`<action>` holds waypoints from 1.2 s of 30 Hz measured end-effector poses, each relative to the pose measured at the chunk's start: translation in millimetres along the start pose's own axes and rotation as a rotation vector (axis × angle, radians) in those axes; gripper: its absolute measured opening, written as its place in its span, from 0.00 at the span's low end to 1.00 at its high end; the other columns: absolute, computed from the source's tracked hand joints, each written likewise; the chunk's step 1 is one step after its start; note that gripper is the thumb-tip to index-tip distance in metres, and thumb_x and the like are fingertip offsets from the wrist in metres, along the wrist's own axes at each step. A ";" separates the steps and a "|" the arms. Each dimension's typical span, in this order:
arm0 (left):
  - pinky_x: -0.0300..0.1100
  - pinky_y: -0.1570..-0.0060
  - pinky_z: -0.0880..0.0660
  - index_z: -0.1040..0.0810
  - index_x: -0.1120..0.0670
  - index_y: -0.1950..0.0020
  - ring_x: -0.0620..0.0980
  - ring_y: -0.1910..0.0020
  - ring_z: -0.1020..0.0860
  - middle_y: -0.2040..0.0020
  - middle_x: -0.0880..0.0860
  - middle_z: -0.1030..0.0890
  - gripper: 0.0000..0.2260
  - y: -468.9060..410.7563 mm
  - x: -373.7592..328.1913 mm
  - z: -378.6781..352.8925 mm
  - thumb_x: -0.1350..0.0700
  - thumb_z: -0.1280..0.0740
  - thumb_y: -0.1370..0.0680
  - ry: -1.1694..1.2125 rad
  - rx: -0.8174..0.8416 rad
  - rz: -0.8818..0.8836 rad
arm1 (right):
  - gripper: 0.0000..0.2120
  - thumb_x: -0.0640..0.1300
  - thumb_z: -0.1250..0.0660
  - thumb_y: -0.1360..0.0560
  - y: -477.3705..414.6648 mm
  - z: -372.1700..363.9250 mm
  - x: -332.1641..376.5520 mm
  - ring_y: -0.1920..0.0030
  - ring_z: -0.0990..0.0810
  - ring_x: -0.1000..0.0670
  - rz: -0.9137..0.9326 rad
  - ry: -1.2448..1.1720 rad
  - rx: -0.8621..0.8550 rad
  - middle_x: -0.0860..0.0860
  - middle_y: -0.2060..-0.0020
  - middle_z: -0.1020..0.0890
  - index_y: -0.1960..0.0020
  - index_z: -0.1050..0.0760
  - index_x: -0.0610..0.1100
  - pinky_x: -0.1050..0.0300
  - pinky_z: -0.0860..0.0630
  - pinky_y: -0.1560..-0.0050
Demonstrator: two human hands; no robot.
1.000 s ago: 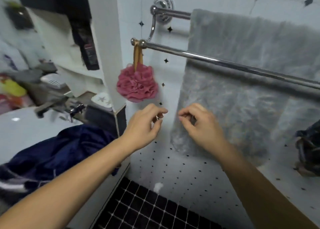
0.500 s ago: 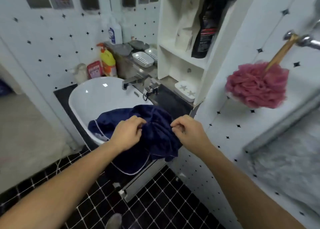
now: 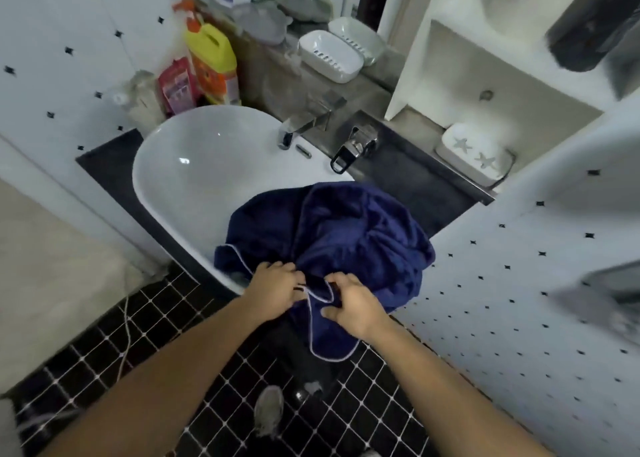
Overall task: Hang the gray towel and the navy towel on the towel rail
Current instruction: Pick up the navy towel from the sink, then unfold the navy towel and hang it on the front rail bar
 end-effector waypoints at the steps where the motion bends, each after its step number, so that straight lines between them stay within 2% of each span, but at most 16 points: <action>1: 0.48 0.42 0.35 0.22 0.47 0.40 0.52 0.43 0.25 0.45 0.49 0.22 0.13 -3.7 -0.3 4.7 0.45 0.38 0.22 0.071 -0.016 0.001 | 0.32 0.48 0.28 0.28 -2.7 -3.5 1.3 0.38 0.26 0.45 -0.016 0.001 0.006 0.46 0.37 0.30 0.28 0.37 0.50 0.49 0.27 0.40; 3: 0.48 0.43 0.33 0.20 0.49 0.43 0.53 0.45 0.24 0.47 0.50 0.20 0.11 -8.4 -4.6 17.9 0.47 0.38 0.21 0.200 -0.052 -0.014 | 0.29 0.48 0.30 0.27 -5.2 -4.4 4.0 0.41 0.24 0.43 -0.035 0.014 -0.016 0.45 0.39 0.29 0.28 0.36 0.51 0.47 0.26 0.43; 5: 0.49 0.44 0.30 0.19 0.53 0.47 0.54 0.47 0.23 0.48 0.52 0.19 0.09 -11.0 -11.1 33.9 0.50 0.35 0.21 0.405 -0.094 -0.011 | 0.19 0.47 0.32 0.25 -3.6 8.2 6.8 0.45 0.22 0.43 -0.040 -0.070 -0.136 0.45 0.44 0.24 0.35 0.27 0.49 0.50 0.26 0.45; 7: 0.51 0.46 0.26 0.20 0.54 0.52 0.54 0.51 0.21 0.52 0.53 0.18 0.05 -13.5 -19.9 49.0 0.53 0.33 0.22 0.677 -0.109 0.023 | 0.09 0.43 0.31 0.25 4.0 32.1 3.3 0.50 0.20 0.46 -0.049 -0.287 -0.288 0.47 0.50 0.18 0.45 0.21 0.46 0.61 0.27 0.49; 9: 0.53 0.47 0.25 0.23 0.53 0.55 0.52 0.54 0.21 0.56 0.52 0.20 0.03 -17.4 -37.1 65.6 0.55 0.33 0.22 0.866 -0.120 0.019 | 0.05 0.39 0.30 0.26 16.9 59.3 -4.7 0.55 0.19 0.52 -0.060 -0.484 -0.387 0.51 0.57 0.16 0.51 0.20 0.46 0.69 0.29 0.55; 13: 0.54 0.48 0.26 0.28 0.52 0.56 0.54 0.55 0.23 0.57 0.54 0.22 0.05 -25.6 -101.2 103.6 0.55 0.36 0.20 0.935 -0.175 -0.096 | 0.05 0.40 0.28 0.27 61.0 111.4 -27.4 0.68 0.24 0.61 -0.090 -0.709 -0.553 0.58 0.69 0.20 0.57 0.21 0.49 0.63 0.28 0.61; 15: 0.51 0.48 0.27 0.29 0.49 0.57 0.53 0.54 0.23 0.57 0.52 0.22 0.06 -24.3 -140.9 117.9 0.54 0.38 0.19 0.974 -0.168 -0.151 | 0.04 0.40 0.30 0.26 90.8 131.5 -41.1 0.66 0.22 0.56 -0.090 -0.834 -0.624 0.54 0.67 0.18 0.58 0.22 0.47 0.55 0.24 0.60; 18: 0.49 0.46 0.28 0.27 0.55 0.53 0.53 0.52 0.23 0.54 0.56 0.21 0.05 -15.0 -206.6 136.1 0.55 0.39 0.19 1.066 -0.121 -0.225 | 0.03 0.41 0.33 0.23 142.3 154.9 -64.1 0.60 0.21 0.44 -0.091 -0.998 -0.704 0.42 0.62 0.18 0.57 0.22 0.44 0.42 0.22 0.53; 21: 0.48 0.51 0.29 0.27 0.54 0.57 0.50 0.56 0.26 0.58 0.54 0.24 0.08 1.3 -273.3 153.7 0.55 0.38 0.18 1.204 -0.065 -0.243 | 0.04 0.43 0.34 0.22 199.4 177.2 -85.5 0.64 0.19 0.48 -0.050 -1.151 -0.808 0.50 0.67 0.17 0.55 0.22 0.44 0.52 0.21 0.63; 23: 0.46 0.51 0.27 0.24 0.57 0.53 0.51 0.55 0.24 0.57 0.55 0.22 0.10 15.6 -315.4 163.9 0.53 0.39 0.18 1.260 -0.039 -0.246 | 0.05 0.43 0.34 0.22 239.0 191.0 -97.3 0.66 0.18 0.52 0.001 -1.191 -0.855 0.51 0.68 0.17 0.53 0.22 0.42 0.57 0.22 0.68; 25: 0.46 0.49 0.24 0.20 0.61 0.48 0.53 0.54 0.19 0.55 0.56 0.17 0.14 30.0 -351.9 167.6 0.51 0.40 0.18 1.379 0.028 -0.225 | 0.05 0.43 0.33 0.22 276.2 200.5 -110.3 0.70 0.20 0.54 0.049 -1.199 -0.887 0.51 0.69 0.18 0.52 0.23 0.40 0.57 0.22 0.69; 27: 0.42 0.55 0.23 0.20 0.60 0.52 0.55 0.57 0.19 0.58 0.58 0.17 0.12 43.2 -382.1 171.8 0.54 0.39 0.19 1.480 0.076 -0.217 | 0.05 0.41 0.33 0.22 307.9 208.5 -123.3 0.71 0.24 0.54 0.081 -1.202 -0.905 0.49 0.67 0.20 0.52 0.23 0.39 0.58 0.22 0.70; 29: 0.41 0.60 0.27 0.21 0.59 0.57 0.54 0.59 0.23 0.60 0.59 0.20 0.05 53.5 -409.2 181.2 0.61 0.34 0.23 1.439 0.061 -0.272 | 0.03 0.38 0.33 0.23 335.0 219.3 -137.2 0.71 0.25 0.55 0.105 -1.209 -0.923 0.47 0.65 0.22 0.52 0.23 0.39 0.58 0.20 0.68; 31: 0.38 0.62 0.27 0.18 0.54 0.61 0.50 0.64 0.22 0.64 0.54 0.19 0.08 63.5 -438.2 195.3 0.66 0.33 0.26 1.319 0.016 -0.358 | 0.02 0.35 0.33 0.24 361.1 235.8 -150.1 0.72 0.25 0.58 0.134 -1.182 -0.957 0.47 0.65 0.23 0.53 0.23 0.40 0.60 0.19 0.67; 33: 0.36 0.64 0.27 0.17 0.52 0.63 0.45 0.67 0.23 0.67 0.49 0.18 0.12 73.3 -467.9 212.0 0.65 0.33 0.24 1.258 -0.027 -0.443 | 0.06 0.33 0.33 0.24 386.7 254.8 -160.1 0.73 0.25 0.59 0.165 -1.139 -0.994 0.47 0.65 0.24 0.55 0.23 0.43 0.62 0.20 0.67; 36: 0.40 0.62 0.29 0.18 0.53 0.61 0.47 0.65 0.25 0.66 0.52 0.20 0.10 88.3 -511.3 250.1 0.61 0.34 0.21 1.162 -0.166 -0.573 | 0.07 0.32 0.32 0.25 427.3 284.7 -168.9 0.74 0.25 0.58 0.231 -1.089 -1.065 0.47 0.68 0.23 0.56 0.22 0.44 0.63 0.21 0.67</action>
Point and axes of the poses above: each hand's wrist, its own y-axis away from the middle knuckle, its own z-axis out of the back of the hand, x = y × z, the point moved 6 cm from there along -y, towards the middle knuckle
